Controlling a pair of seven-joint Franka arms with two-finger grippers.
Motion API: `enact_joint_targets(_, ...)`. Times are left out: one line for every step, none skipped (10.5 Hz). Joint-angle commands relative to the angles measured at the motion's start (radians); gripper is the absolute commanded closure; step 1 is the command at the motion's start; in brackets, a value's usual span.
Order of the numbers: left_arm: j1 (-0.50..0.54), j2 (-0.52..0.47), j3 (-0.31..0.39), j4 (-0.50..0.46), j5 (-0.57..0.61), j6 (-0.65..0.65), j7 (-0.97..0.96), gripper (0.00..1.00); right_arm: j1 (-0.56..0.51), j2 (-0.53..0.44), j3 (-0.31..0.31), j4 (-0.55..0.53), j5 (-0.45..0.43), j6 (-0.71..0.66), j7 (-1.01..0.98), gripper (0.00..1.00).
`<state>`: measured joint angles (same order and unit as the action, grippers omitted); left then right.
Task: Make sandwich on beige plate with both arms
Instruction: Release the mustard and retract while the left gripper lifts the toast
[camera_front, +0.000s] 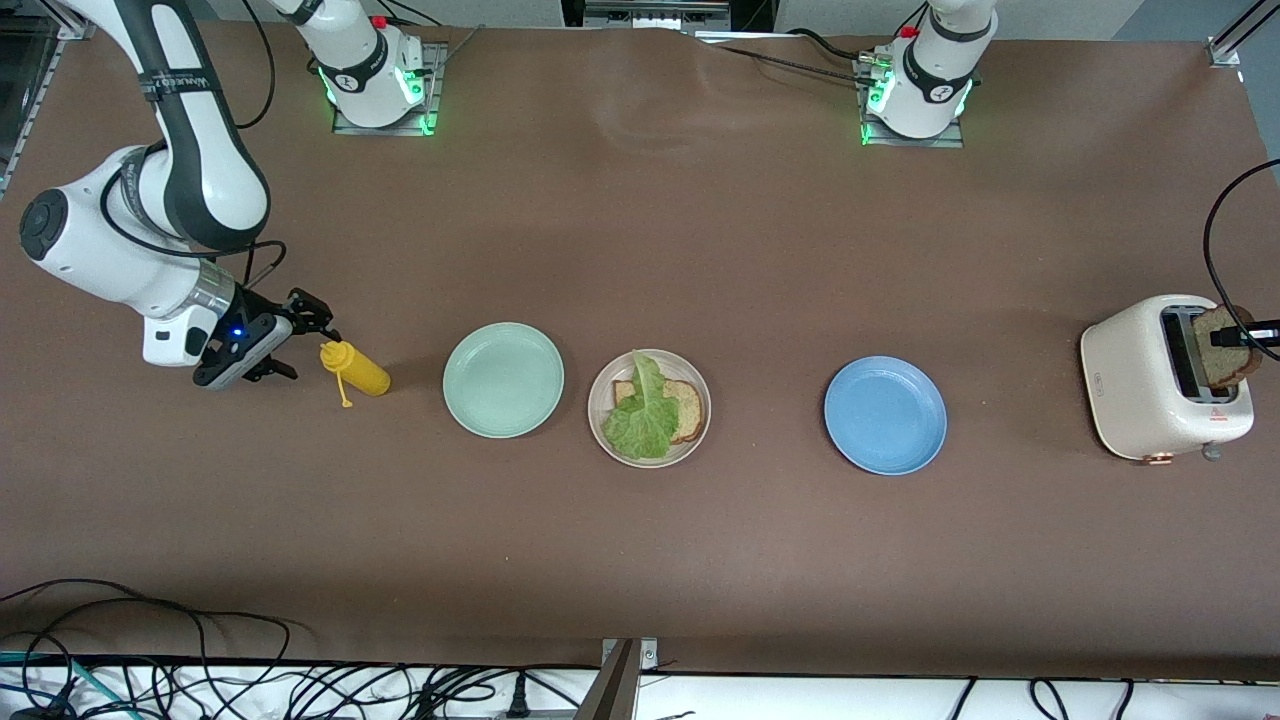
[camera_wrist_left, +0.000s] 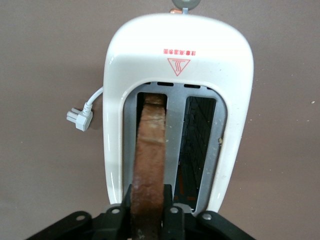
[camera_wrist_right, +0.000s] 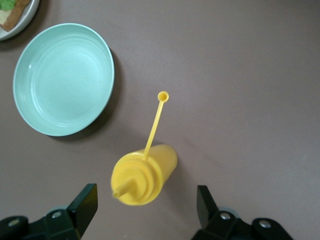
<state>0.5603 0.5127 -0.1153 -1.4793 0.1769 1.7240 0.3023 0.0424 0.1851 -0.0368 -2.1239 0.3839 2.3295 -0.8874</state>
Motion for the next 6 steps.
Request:
enact_joint_targets(-0.002,-0.031,-0.004,0.030,-0.022,-0.061,0.009,1.00,-0.006,-0.071,0.000,0.024,-0.124,-0.099,0.182,0.10)
enact_joint_targets(-0.003,-0.046,-0.007,0.039,-0.022,-0.087,0.009,1.00,-0.010,-0.093,0.000,0.039,-0.181,-0.131,0.252,0.11)
enact_joint_targets(-0.003,-0.066,-0.012,0.045,-0.020,-0.113,0.011,1.00,-0.012,-0.107,0.000,0.056,-0.215,-0.159,0.318,0.11)
enact_joint_targets(-0.005,-0.083,-0.036,0.068,-0.019,-0.138,0.011,1.00,-0.013,-0.128,0.000,0.059,-0.221,-0.177,0.378,0.11)
enact_joint_targets(-0.003,-0.098,-0.061,0.098,-0.014,-0.173,0.011,1.00,-0.013,-0.150,0.000,0.061,-0.250,-0.203,0.428,0.11)
enact_joint_targets(-0.007,-0.103,-0.081,0.134,-0.017,-0.226,0.011,1.00,-0.013,-0.177,0.001,0.068,-0.294,-0.225,0.502,0.13)
